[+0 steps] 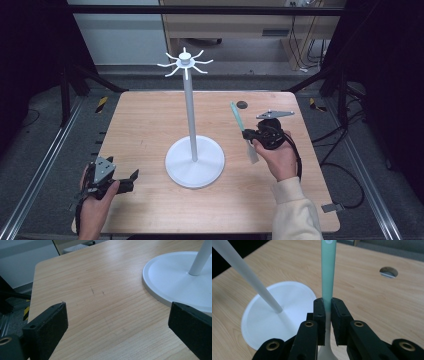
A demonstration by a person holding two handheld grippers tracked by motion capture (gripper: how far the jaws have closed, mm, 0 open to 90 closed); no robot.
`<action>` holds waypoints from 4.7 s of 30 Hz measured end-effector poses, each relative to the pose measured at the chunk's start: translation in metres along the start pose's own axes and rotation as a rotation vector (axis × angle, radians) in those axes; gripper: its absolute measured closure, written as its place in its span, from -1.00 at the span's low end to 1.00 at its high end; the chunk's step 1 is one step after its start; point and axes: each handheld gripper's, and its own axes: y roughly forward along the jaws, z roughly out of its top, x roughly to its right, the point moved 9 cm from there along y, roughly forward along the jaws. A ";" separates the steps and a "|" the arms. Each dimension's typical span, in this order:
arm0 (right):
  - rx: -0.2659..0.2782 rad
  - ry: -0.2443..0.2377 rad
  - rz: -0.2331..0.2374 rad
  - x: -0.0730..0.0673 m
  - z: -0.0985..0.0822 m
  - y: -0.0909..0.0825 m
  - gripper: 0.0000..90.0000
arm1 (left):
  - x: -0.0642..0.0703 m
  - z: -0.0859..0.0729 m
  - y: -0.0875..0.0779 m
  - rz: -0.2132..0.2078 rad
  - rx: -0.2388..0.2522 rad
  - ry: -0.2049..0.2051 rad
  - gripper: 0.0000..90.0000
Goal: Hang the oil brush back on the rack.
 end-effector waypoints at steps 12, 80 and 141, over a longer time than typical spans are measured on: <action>0.143 -0.038 0.021 -0.019 0.027 -0.025 0.83 | -0.008 -0.001 -0.003 0.011 0.007 -0.028 -0.95; 0.434 -0.154 0.139 -0.086 0.083 -0.109 0.83 | -0.006 0.000 -0.002 0.006 0.008 -0.020 -0.95; 0.394 -0.205 0.205 -0.124 0.103 -0.077 0.83 | -0.002 -0.002 -0.002 -0.005 -0.002 -0.006 -0.95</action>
